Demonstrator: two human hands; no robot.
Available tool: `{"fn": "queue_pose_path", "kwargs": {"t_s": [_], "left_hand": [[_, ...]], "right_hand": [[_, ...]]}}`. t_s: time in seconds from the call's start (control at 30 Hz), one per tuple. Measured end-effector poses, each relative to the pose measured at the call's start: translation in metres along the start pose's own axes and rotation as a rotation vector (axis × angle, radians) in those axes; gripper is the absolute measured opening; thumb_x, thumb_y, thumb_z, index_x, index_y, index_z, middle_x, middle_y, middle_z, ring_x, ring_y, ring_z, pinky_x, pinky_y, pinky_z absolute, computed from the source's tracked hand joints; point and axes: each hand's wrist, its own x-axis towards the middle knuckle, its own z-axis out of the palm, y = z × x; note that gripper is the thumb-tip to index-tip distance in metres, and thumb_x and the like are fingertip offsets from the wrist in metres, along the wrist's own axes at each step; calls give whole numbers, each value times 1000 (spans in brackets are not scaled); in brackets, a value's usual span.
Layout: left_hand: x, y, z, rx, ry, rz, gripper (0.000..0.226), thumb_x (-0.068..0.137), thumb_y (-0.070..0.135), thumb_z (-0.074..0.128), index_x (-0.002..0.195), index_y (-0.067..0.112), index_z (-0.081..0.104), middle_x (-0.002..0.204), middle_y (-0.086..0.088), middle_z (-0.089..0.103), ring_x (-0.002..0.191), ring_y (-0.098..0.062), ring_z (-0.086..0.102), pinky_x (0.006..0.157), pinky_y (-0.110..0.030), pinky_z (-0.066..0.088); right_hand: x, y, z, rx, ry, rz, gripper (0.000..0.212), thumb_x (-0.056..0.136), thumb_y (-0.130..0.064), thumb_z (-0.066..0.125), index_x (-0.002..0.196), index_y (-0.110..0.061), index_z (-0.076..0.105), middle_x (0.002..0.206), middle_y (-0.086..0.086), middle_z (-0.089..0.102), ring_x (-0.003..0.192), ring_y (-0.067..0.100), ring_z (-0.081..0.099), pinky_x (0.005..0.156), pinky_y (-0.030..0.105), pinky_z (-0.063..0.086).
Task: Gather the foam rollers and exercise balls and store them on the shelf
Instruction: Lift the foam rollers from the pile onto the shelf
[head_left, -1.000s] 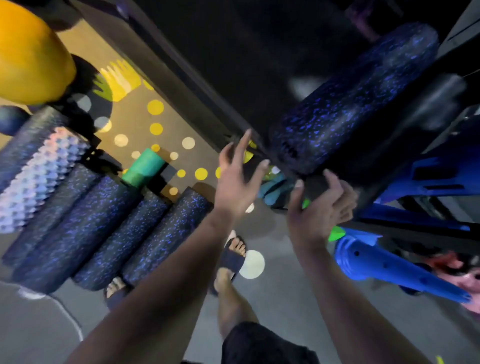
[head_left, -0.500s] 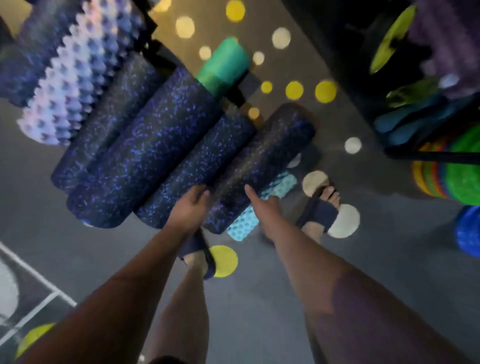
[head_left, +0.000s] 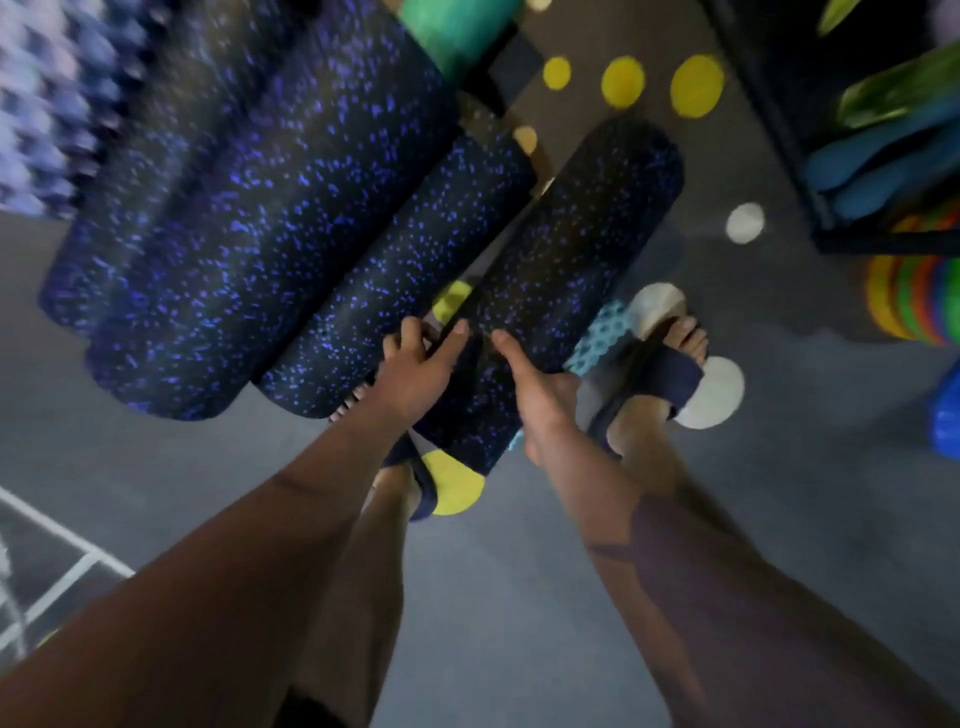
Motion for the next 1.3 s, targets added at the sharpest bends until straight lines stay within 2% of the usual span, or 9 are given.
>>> {"fn": "queue_pose_path", "kwargs": {"t_s": [0.13,0.3,0.4,0.6,0.7,0.8,0.93,1.03,1.3], "left_hand": [[-119,66,-34,-61,-101,55,87,65,72,80,117,20,33,107,7,57,100,-10,59,87,-35,49],[-275,153,-78,-274,54,122,133,49,60,95,151,25,17,137,6,51,121,-14,55,108,-35,44],[-349,206,-92,-434,151,226,127,57,46,97,152,18,18,144,-1,51,124,-15,58,108,-41,49],[-438,337,-75,-501,241,553,97,79,10,84,148,9,15,141,-5,50,109,-8,61,72,-4,51],[-450,397,-62,-460,248,684,114,73,14,90,153,15,8,144,-9,49,124,-15,58,99,-19,48],[-455,443,-43,-412,212,760,133,60,37,98,155,30,5,150,-7,46,133,-15,53,115,-42,42],[-443,488,5,-234,300,888,130,50,63,94,151,33,17,149,-2,47,137,-14,49,116,-44,41],[-433,524,47,-99,297,931,132,48,68,90,152,30,18,151,1,45,140,-18,43,118,-42,37],[-356,614,121,375,187,933,138,49,53,92,153,44,3,153,-3,35,137,-34,35,111,-53,38]], "right_hand": [[-110,-48,-66,50,-127,22,124,20,-78,90,124,-17,61,106,1,75,91,22,75,84,42,62],[-273,-156,-143,-66,-288,-185,97,40,-70,90,117,-17,66,109,2,75,92,19,74,88,38,61],[-334,-207,-179,-169,-304,-308,113,29,-89,81,119,-24,63,113,-4,73,96,18,73,90,38,60],[-420,-314,-291,-174,-334,-628,93,53,-87,71,124,-27,65,115,-7,74,103,13,71,96,39,57],[-417,-355,-342,-206,-307,-702,114,53,-97,60,146,-33,46,146,-9,55,129,16,56,109,43,47],[-428,-386,-399,-120,-319,-745,80,84,-68,67,148,-26,45,144,-8,55,123,12,55,86,19,53],[-396,-396,-461,-7,-272,-731,69,86,-64,66,143,-31,44,110,-16,58,113,14,59,103,32,49],[-359,-395,-490,54,-141,-730,107,57,-91,64,146,-34,45,131,-11,58,123,17,60,109,45,48],[-215,-418,-525,-14,7,-786,80,70,-62,66,143,-35,49,133,-2,66,123,19,63,109,48,48]]}}
